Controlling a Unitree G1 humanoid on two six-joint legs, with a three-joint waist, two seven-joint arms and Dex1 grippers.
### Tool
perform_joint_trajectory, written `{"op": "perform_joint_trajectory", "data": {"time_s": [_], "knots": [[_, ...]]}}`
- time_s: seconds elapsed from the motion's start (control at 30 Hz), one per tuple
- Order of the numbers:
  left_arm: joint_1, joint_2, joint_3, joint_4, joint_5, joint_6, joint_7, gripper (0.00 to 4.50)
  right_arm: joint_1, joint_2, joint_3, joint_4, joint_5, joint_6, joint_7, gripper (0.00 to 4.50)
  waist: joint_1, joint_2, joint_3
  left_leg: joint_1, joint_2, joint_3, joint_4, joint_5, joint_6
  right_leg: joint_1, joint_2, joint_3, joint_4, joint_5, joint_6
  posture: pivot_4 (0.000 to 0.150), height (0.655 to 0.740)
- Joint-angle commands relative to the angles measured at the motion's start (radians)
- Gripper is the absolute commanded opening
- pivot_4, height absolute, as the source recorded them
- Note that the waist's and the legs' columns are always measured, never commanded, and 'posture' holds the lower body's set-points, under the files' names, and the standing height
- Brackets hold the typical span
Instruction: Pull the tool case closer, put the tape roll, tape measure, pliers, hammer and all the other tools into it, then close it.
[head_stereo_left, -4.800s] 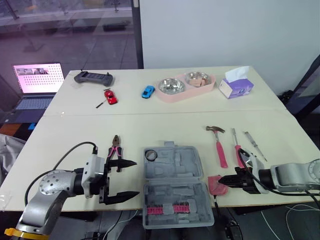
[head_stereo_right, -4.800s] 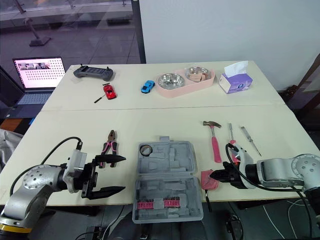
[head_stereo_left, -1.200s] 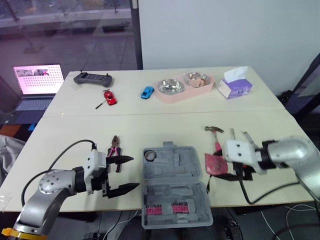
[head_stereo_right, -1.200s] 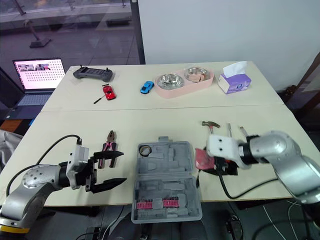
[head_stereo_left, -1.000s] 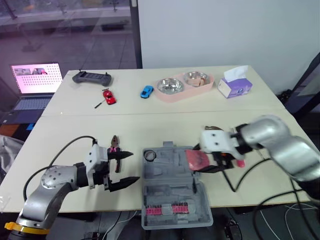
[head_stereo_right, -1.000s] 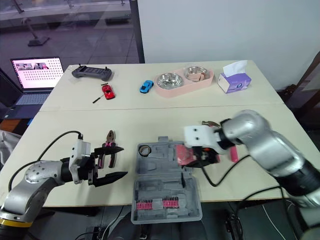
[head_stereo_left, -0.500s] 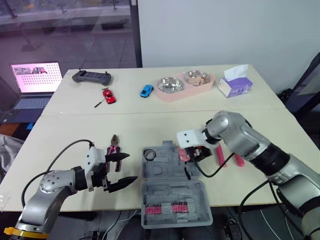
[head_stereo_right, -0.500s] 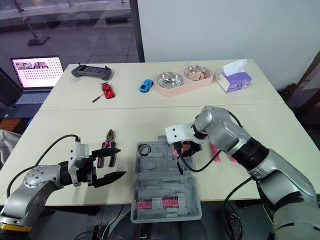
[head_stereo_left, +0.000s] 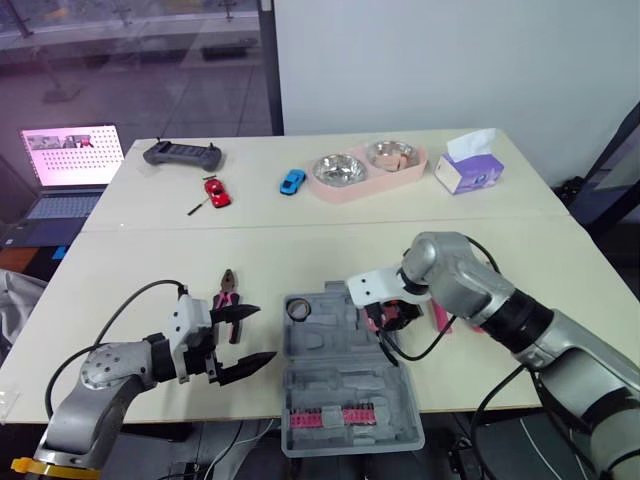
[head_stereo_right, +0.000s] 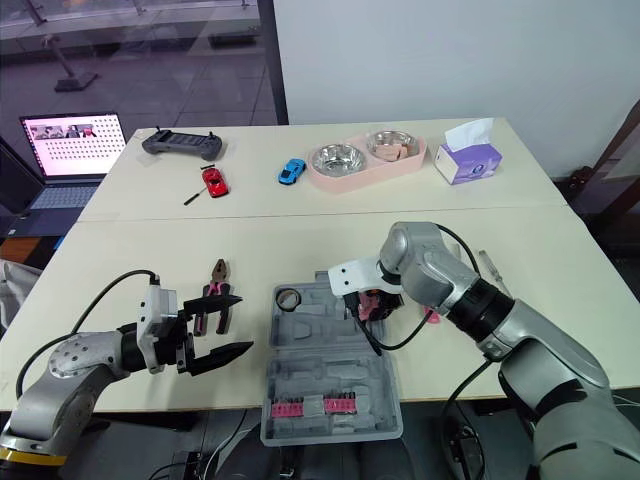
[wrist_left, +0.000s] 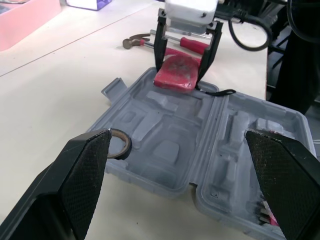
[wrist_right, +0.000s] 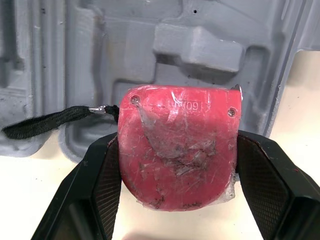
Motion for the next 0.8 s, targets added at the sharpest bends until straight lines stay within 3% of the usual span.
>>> {"op": "perform_joint_trajectory", "data": {"time_s": [0.03, 0.63, 0.73, 0.8], "knots": [[0.009, -0.004, 0.008, -0.012, -0.001, -0.028, -0.012, 4.5, -0.016, 0.021, -0.02, 0.001, -0.029, 0.001, -0.016, 2.8, 0.0, 0.0, 0.0, 0.0, 0.0, 0.0, 0.0, 0.0, 0.0, 0.0, 0.0, 0.0, 0.0, 0.0, 0.0, 0.15, 0.737], [0.023, -0.007, 0.002, 0.005, 0.006, -0.056, -0.05, 4.5, 0.011, 0.074, -0.05, -0.001, -0.044, 0.064, -0.081, 2.8, -0.003, 0.0, 0.0, 0.0, 0.0, 0.0, 0.0, 0.001, -0.001, -0.001, 0.0, 0.0, 0.004, 0.0, 0.0, 0.15, 0.737], [0.02, -0.008, 0.003, 0.01, 0.005, -0.055, -0.054, 4.5, 0.017, 0.079, -0.058, -0.02, -0.034, 0.089, -0.082, 4.2, -0.002, 0.0, 0.0, 0.0, 0.0, 0.0, 0.0, 0.001, -0.001, -0.002, 0.0, 0.0, 0.005, 0.0, 0.0, 0.15, 0.737], [0.016, -0.008, 0.003, 0.013, 0.005, -0.055, -0.057, 4.5, 0.018, 0.083, -0.063, -0.031, -0.029, 0.103, -0.081, 4.43, -0.002, 0.0, 0.0, 0.0, 0.0, 0.0, 0.0, 0.001, -0.001, -0.002, 0.0, 0.0, 0.005, 0.0, 0.0, 0.15, 0.737]]}}
